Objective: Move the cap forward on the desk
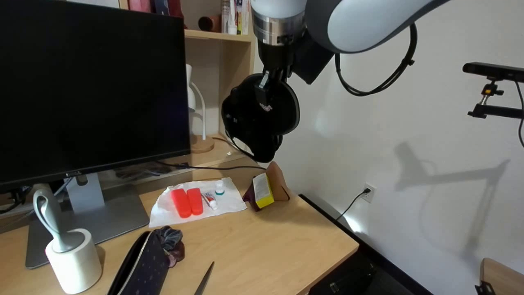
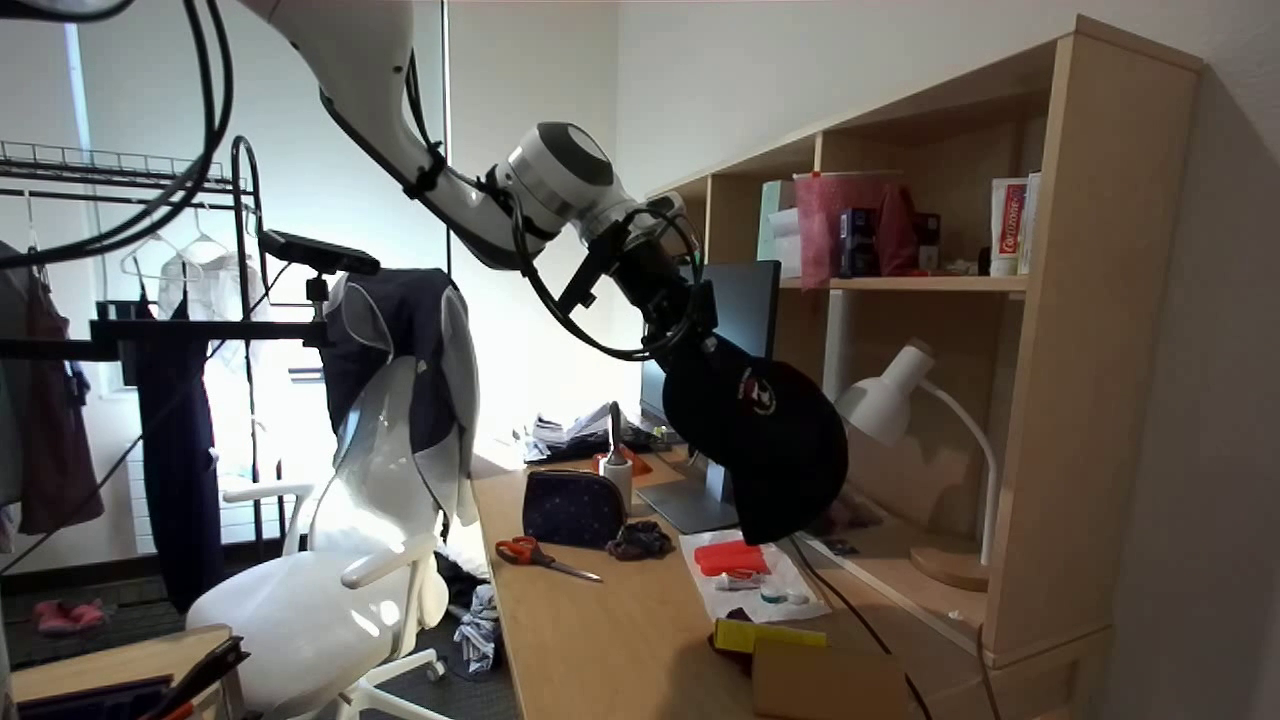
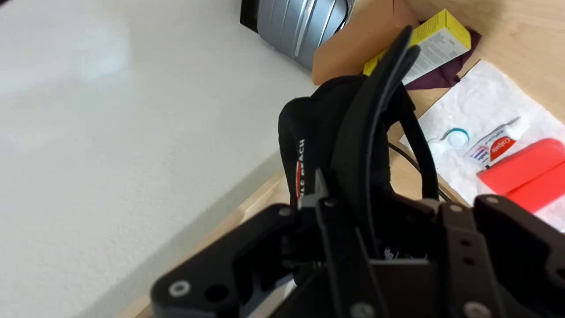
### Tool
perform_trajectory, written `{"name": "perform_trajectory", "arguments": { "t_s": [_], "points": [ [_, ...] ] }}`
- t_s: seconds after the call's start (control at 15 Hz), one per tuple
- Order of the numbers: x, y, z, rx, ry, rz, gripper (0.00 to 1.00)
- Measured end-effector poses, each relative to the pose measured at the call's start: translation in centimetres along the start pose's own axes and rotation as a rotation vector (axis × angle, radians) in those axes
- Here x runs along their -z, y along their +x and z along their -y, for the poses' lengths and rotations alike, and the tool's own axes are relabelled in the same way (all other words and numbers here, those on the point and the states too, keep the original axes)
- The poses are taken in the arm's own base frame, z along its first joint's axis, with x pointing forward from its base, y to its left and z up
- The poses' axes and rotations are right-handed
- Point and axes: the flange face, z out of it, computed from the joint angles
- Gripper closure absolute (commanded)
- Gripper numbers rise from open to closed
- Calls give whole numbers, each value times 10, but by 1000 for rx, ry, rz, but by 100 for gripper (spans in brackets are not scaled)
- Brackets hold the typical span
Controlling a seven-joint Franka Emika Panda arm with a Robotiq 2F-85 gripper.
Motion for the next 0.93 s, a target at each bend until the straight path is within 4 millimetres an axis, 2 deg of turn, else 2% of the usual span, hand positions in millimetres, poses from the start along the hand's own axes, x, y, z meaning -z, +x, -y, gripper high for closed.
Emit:
{"name": "perform_trajectory", "arguments": {
  "t_s": [0.33, 0.53, 0.93],
  "points": [
    [-1, 6, -3, -8, -1, 2, 92],
    [3, 30, -28, -21, 12, 50, 92],
    [-3, 83, -80, -22, 99, 183, 89]
  ]
}}
